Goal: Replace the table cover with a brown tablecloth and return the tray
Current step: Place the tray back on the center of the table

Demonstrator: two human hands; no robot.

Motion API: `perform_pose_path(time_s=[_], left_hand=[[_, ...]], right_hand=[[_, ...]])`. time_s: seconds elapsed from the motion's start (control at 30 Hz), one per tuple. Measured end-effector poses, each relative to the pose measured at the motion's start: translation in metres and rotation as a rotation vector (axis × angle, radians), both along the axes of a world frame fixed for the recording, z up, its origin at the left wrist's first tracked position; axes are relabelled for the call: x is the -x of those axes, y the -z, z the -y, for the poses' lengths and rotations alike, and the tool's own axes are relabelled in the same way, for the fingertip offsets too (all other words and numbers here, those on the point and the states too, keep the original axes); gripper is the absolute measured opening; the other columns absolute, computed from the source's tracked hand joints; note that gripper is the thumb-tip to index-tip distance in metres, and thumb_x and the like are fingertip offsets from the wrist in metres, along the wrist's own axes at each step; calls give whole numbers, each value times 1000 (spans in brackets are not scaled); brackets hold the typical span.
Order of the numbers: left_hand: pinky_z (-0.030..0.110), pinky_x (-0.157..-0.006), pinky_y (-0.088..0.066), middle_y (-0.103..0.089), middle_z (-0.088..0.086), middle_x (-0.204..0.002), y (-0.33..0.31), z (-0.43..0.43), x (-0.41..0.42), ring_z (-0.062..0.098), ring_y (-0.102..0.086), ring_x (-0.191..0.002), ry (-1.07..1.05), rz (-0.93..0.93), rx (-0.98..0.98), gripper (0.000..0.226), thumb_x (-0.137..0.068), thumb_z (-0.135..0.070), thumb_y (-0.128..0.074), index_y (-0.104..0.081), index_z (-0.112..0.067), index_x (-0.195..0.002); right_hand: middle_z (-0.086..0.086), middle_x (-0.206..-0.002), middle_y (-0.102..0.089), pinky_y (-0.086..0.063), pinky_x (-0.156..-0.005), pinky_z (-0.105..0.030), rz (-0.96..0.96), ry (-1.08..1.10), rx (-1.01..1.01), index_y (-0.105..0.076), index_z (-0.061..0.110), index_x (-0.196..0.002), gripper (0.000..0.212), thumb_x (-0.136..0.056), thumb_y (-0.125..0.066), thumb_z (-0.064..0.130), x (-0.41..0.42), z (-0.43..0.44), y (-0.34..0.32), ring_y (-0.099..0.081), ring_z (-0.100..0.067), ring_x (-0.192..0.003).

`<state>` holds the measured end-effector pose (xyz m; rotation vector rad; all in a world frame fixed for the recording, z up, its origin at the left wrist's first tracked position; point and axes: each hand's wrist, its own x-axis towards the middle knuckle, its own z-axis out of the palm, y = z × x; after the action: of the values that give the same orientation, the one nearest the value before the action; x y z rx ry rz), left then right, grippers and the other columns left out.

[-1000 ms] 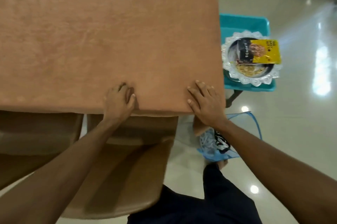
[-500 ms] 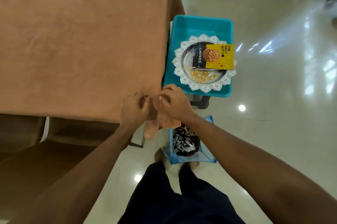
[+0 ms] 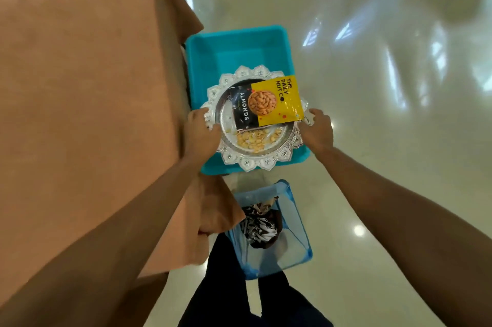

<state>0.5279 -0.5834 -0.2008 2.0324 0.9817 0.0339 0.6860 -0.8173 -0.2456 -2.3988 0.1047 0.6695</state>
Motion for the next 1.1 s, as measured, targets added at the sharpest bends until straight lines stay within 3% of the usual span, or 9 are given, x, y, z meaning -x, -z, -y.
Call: perform_pose_path(time_s=[0.13, 0.27, 0.4, 0.53, 0.63, 0.73, 0.93, 1.0, 1.1], left_hand=[[40, -95, -51, -62, 6, -123, 41, -31, -40, 28, -60, -109, -306, -150, 262, 54, -74, -34, -57, -58, -13, -124], [43, -92, -54, -65, 11, -117, 59, -44, -61, 32, -63, -101, -485, -232, 396, 53, -77, -24, -51, -60, -7, -126], [27, -53, -47, -59, 4, -77, 58, -42, -69, 22, -56, -65, -562, -134, 531, 19, -87, -3, -50, -65, -4, -98], [24, -51, -38, -51, 3, -68, 39, -40, -65, 19, -48, -60, -526, -49, 602, 15, -86, -2, -50, -56, -13, -77], [28, -56, -42, -57, 6, -74, 16, -43, -61, 21, -53, -66, -481, 23, 608, 14, -83, -1, -51, -59, -12, -84], [33, -63, -45, -61, 10, -78, -10, -47, -54, 23, -57, -70, -427, 91, 625, 14, -83, 1, -56, -63, -11, -86], [29, -50, -53, -67, 10, -84, -89, -36, -15, 19, -66, -61, -367, 204, 716, 22, -86, 5, -60, -62, -7, -104], [26, -48, -53, -64, 7, -78, -112, -35, 1, 17, -65, -59, -395, 233, 730, 20, -87, 8, -57, -59, -9, -97], [29, -54, -56, -66, 9, -94, -152, -40, 30, 19, -65, -73, -354, 250, 743, 29, -87, 10, -57, -59, -8, -110]], right_hand=[[-10, -129, -62, -44, -93, -36, -119, 42, -60, -59, 14, -130, 39, -99, -51, 36, -12, -11, 19, -59, -29, -118], [-4, -106, -65, -38, -77, -31, -88, 105, -128, -62, 16, -106, 25, -100, -45, 34, -7, -19, 25, -60, -22, -98], [1, -92, -64, -41, -67, -27, -121, 168, -150, -65, 15, -97, 19, -97, -54, 31, -10, -16, 21, -59, -15, -84], [2, -88, -68, -46, -68, -25, -164, 281, -254, -67, 15, -95, 14, -90, -65, 28, -11, -13, 5, -65, -13, -80], [7, -77, -67, -44, -56, -18, -124, 295, -349, -65, 20, -88, 5, -89, -67, 25, -10, -10, -20, -62, -4, -64], [6, -76, -70, -48, -57, -18, -78, 290, -426, -69, 19, -87, 10, -90, -68, 28, -7, -4, -48, -64, -1, -58], [-5, -75, -65, -47, -67, -31, 7, 235, -542, -68, 13, -82, 8, -85, -67, 20, 9, 6, -126, -61, -17, -66], [-8, -78, -62, -45, -68, -33, 41, 210, -574, -68, 14, -85, 10, -80, -65, 22, 11, 2, -148, -59, -20, -71], [-5, -74, -60, -42, -65, -31, 53, 174, -626, -65, 16, -81, 4, -82, -64, 20, 26, -10, -188, -56, -19, -69]])
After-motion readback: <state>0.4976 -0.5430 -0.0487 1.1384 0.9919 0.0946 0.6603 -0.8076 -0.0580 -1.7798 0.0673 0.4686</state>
